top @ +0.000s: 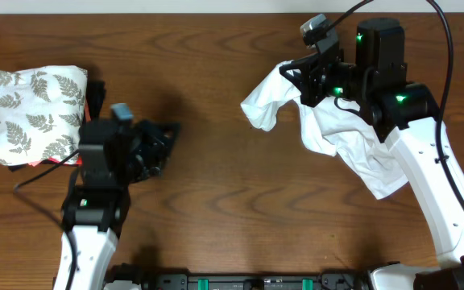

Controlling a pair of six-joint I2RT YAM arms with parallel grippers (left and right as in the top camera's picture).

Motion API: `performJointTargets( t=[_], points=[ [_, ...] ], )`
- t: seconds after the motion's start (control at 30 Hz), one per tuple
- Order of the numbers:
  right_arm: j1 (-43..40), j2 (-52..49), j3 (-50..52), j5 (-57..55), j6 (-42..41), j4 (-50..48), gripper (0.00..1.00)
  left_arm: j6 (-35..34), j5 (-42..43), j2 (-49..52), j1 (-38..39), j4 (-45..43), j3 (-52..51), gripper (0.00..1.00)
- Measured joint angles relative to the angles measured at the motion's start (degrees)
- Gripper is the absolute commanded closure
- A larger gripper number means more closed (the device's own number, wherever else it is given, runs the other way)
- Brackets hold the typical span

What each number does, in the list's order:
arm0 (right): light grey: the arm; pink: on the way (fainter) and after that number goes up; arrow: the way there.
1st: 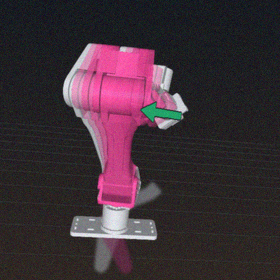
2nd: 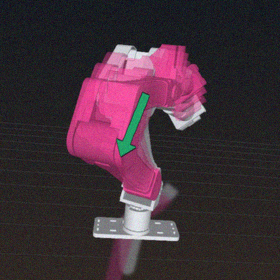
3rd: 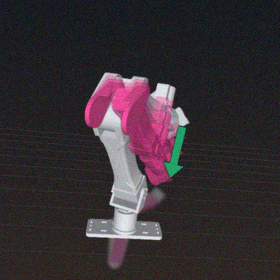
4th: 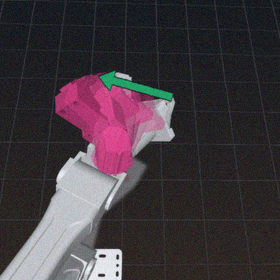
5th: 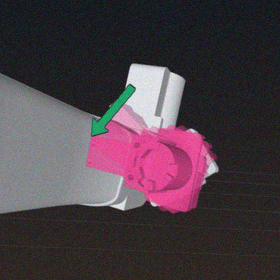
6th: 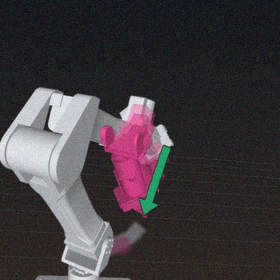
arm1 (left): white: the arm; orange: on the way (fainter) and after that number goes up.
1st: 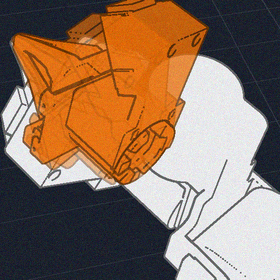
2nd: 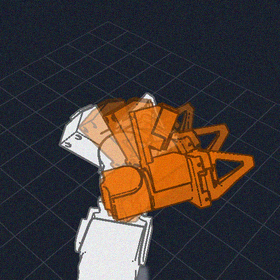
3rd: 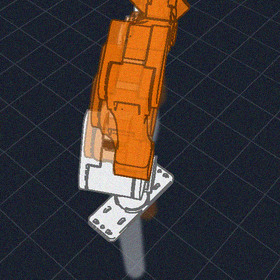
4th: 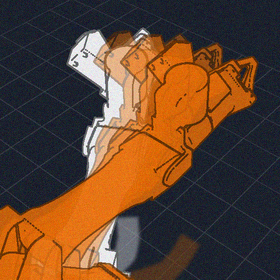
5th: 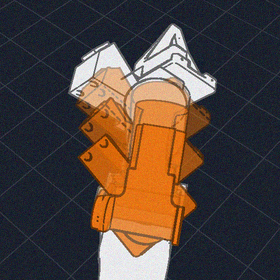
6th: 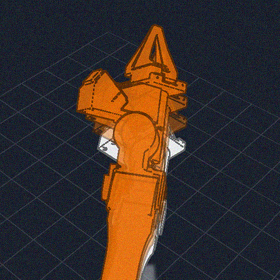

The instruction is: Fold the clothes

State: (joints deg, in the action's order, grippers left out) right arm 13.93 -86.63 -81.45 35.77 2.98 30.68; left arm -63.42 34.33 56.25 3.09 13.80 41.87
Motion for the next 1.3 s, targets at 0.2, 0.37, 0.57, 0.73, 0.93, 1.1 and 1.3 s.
performJointTargets(
  t=[0.2,0.37,0.57,0.73,0.93,1.1,1.3],
  points=[
    [0.0,0.0,0.0,0.0,0.2,0.5,0.99,5.9,19.0,7.6,-1.4,0.2,0.0,0.94],
    [0.0,0.0,0.0,0.0,0.2,0.9,0.99,10.7,30.1,8.5,-2.3,0.0,0.0,0.94],
    [0.0,0.0,0.0,0.0,0.2,0.9,0.99,13.2,36.0,8.5,-2.6,-1.2,0.0,0.94],
    [0.0,0.0,0.0,0.0,0.2,1.0,0.99,12.6,37.1,8.5,-2.6,-2.4,0.0,0.94],
    [0.0,0.0,0.0,0.0,0.2,1.3,0.99,11.1,37.3,8.5,-2.6,-3.0,0.0,0.94],
    [0.0,0.4,0.0,0.0,0.2,1.3,0.99,10.0,37.4,8.5,-2.6,-3.1,0.0,0.94],
    [0.0,1.1,0.0,0.0,0.2,1.3,0.99,6.7,37.4,8.5,-2.6,-3.6,0.0,0.94]
  ],
)
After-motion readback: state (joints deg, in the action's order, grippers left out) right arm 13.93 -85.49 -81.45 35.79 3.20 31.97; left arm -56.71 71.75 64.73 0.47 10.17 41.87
